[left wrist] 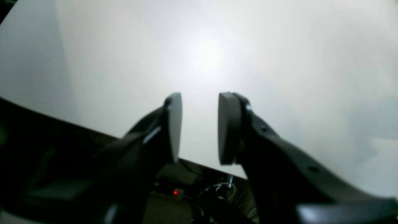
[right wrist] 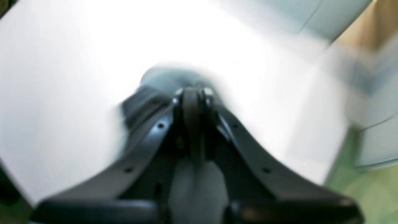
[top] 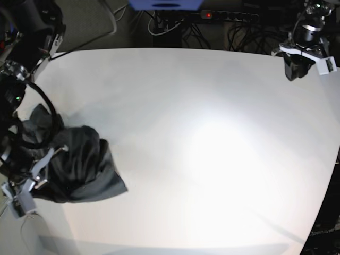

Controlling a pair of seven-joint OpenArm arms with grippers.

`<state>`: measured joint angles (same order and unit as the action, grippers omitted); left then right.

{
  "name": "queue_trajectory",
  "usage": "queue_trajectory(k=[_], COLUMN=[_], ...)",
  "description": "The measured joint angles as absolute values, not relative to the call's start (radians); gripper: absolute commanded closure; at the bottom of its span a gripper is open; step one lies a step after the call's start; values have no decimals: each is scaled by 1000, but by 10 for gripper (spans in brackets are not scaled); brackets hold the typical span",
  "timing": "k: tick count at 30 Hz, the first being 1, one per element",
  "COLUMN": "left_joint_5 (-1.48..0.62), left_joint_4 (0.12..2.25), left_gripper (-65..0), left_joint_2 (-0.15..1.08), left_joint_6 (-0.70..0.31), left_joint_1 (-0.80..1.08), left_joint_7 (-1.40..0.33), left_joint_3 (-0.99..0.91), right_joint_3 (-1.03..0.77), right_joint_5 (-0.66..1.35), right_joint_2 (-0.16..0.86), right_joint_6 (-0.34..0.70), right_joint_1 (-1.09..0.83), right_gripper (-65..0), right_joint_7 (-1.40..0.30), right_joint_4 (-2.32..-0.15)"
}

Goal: Layout the t-shirt on the table in an organized manner, then fold the t-shirt properly
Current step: 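Lift the t-shirt with the right gripper and swing it across the table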

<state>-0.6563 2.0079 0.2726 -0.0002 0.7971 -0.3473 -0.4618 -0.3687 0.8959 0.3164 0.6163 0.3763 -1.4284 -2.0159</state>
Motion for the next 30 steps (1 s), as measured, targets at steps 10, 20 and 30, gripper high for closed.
queue_trajectory(k=[10, 20, 30], left_joint_5=[-657, -657, -656], left_joint_4=[2008, 2008, 2008], left_gripper=[-191, -191, -191], left_joint_2=[271, 271, 274], left_joint_6=[3, 4, 4], left_joint_1=[791, 792, 797], left_joint_7=[-347, -347, -348], left_joint_3=[-460, -462, -464], right_joint_3=[-414, -387, -464], right_joint_5=[874, 877, 870], right_joint_2=[311, 291, 350], right_joint_6=[616, 616, 616], right_joint_1=[502, 560, 754], right_gripper=[0, 0, 0], right_joint_7=[-1422, -1430, -1439], right_joint_4=[-2004, -2005, -2001])
